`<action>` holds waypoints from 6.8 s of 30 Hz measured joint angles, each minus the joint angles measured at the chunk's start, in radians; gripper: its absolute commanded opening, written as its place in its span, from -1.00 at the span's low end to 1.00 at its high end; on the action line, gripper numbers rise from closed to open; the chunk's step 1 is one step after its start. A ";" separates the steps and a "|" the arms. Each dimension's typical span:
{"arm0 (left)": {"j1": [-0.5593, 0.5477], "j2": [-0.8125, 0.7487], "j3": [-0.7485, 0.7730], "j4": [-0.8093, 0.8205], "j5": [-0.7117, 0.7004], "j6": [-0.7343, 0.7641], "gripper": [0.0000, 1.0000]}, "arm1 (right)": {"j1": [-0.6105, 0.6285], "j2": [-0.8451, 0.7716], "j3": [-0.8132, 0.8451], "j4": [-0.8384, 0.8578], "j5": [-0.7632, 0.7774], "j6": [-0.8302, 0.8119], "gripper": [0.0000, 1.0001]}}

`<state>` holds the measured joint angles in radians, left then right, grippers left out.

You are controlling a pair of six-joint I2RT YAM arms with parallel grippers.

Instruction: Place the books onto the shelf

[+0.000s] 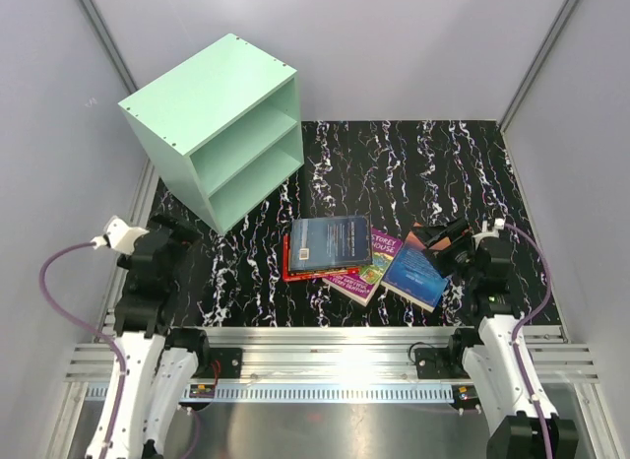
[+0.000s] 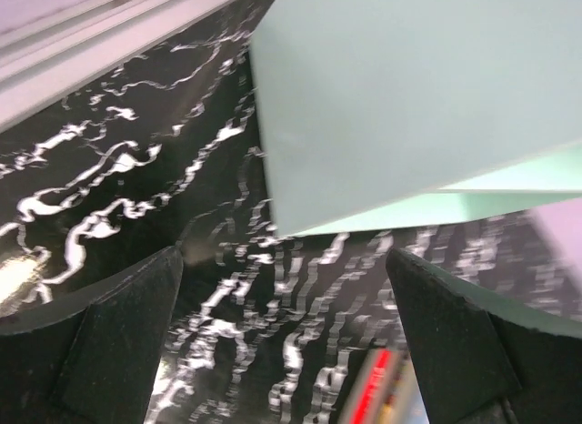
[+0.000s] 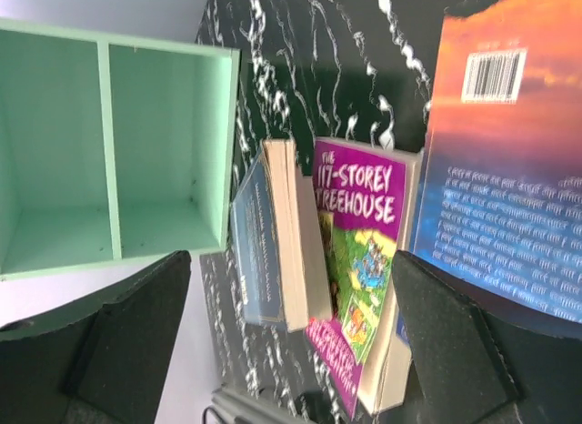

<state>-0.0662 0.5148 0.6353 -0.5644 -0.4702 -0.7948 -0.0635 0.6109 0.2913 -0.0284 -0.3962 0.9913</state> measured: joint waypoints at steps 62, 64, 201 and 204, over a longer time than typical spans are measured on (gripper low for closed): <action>-0.722 0.930 0.059 0.602 0.203 0.035 0.80 | 0.341 0.772 0.255 0.267 -0.091 -0.003 -0.41; -0.724 0.937 0.064 0.603 0.198 0.035 0.79 | 0.341 0.771 0.255 0.267 -0.085 -0.002 -0.44; -1.002 -0.109 0.219 -0.463 -0.100 -0.148 0.85 | 0.741 1.381 1.223 0.239 0.637 0.389 0.29; -1.002 -0.108 0.219 -0.461 -0.101 -0.148 0.85 | 0.740 1.416 1.280 0.253 0.610 0.383 -0.22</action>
<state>-1.0679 0.4072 0.8547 -1.0252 -0.5709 -0.9432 0.6769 2.0270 1.5715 0.2249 0.2138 1.3743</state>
